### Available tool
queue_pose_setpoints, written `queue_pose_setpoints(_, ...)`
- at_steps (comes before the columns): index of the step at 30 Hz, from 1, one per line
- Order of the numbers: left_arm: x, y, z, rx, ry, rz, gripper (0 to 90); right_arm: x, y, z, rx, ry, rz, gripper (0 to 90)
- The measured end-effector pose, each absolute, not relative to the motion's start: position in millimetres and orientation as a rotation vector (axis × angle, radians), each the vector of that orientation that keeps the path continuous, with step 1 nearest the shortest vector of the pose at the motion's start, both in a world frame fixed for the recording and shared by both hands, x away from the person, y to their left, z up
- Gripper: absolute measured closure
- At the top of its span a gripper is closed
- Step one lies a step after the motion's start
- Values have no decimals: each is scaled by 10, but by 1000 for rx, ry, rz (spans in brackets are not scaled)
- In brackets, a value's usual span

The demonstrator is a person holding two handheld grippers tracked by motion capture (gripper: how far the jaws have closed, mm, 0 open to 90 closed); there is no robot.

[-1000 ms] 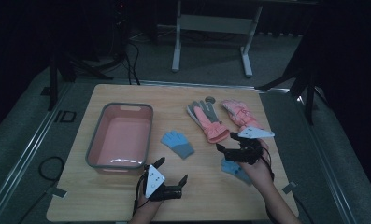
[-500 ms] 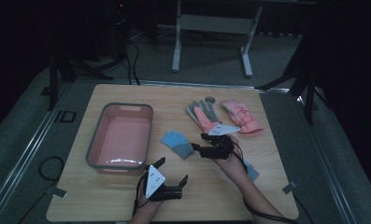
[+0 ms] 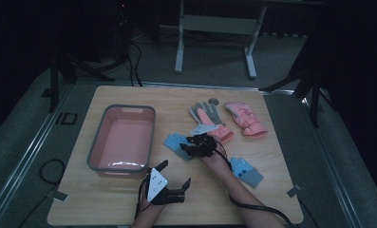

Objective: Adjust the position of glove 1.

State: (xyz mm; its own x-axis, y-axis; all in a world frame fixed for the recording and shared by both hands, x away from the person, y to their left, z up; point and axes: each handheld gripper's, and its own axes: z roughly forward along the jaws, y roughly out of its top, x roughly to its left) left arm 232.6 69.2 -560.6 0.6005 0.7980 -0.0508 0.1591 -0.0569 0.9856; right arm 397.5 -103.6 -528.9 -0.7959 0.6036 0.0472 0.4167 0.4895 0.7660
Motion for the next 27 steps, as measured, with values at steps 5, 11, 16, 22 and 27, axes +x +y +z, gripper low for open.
queue_pose_setpoints(5,2327,696,-5606,1570,829,632,5,4038,-942,-5437,874,2509,1160,588)
queue_pose_setpoints(11,2328,697,-5607,1569,828,630,5,4086,-924,-5579,864,2516,1153,655)
queue_pose_setpoints(16,2327,695,-5606,1571,829,633,5,4093,-921,-5571,861,2535,1151,797)
queue_pose_setpoints(22,2332,701,-5607,1563,835,625,5,4006,-918,-5495,950,2479,1140,853)
queue_pose_setpoints(27,2331,698,-5608,1560,832,626,5,3819,-1081,-5215,1067,2358,1207,858)
